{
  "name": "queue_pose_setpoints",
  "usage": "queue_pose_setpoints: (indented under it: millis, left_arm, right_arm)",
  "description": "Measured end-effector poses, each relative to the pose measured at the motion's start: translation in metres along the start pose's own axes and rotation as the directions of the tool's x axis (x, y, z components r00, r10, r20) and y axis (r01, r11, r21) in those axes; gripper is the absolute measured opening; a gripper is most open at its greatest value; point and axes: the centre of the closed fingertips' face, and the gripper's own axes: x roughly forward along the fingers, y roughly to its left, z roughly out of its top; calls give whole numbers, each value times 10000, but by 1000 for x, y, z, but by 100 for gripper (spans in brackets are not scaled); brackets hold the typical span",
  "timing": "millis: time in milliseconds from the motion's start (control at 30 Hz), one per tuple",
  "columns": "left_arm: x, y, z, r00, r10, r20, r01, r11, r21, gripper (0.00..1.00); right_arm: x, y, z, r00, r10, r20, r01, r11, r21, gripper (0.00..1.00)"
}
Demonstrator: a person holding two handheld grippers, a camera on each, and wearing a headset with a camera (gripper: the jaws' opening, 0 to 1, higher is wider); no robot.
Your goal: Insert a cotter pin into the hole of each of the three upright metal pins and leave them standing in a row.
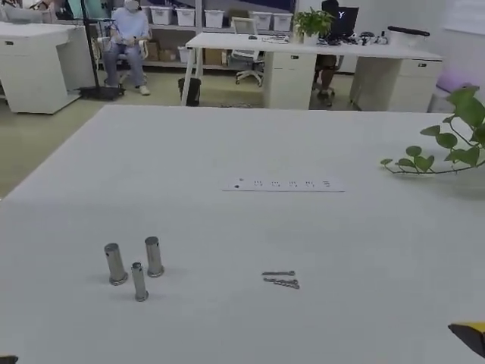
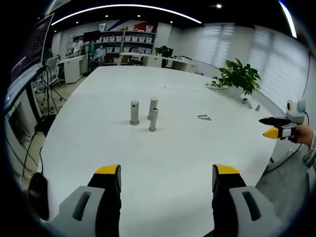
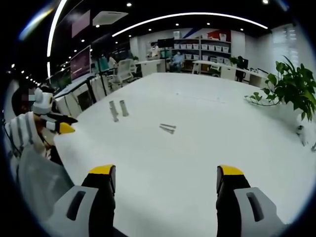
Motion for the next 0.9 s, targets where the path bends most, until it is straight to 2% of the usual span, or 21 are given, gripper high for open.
queue_pose_setpoints:
  millis: [300,433,567,733,900]
  left_arm:
    - [9,7,3,9999,-113,-93,113,9999,-32,71]
    - [15,8,2,9995,-250,-185,248,9996,-134,71]
    - [21,11,3,9992,-354,-205,348,9990,-288,70]
    - [27,14,3,9983,-447,-368,442,9989,-141,68]
    - [32,13,6,9978,-552,-355,558,9983,185,66]
  right_arm:
    - [2,-1,-1,9998,-162,-67,164,9997,188,85]
    - [4,0,2,9999,-67,152,56,9972,747,85]
    - [6,1,3,9998,-131,125,121,9971,745,85]
    - [8,4,3,9999,-150,30,147,9975,694,85]
    - [9,6,0,9999,-111,-112,118,9981,607,85]
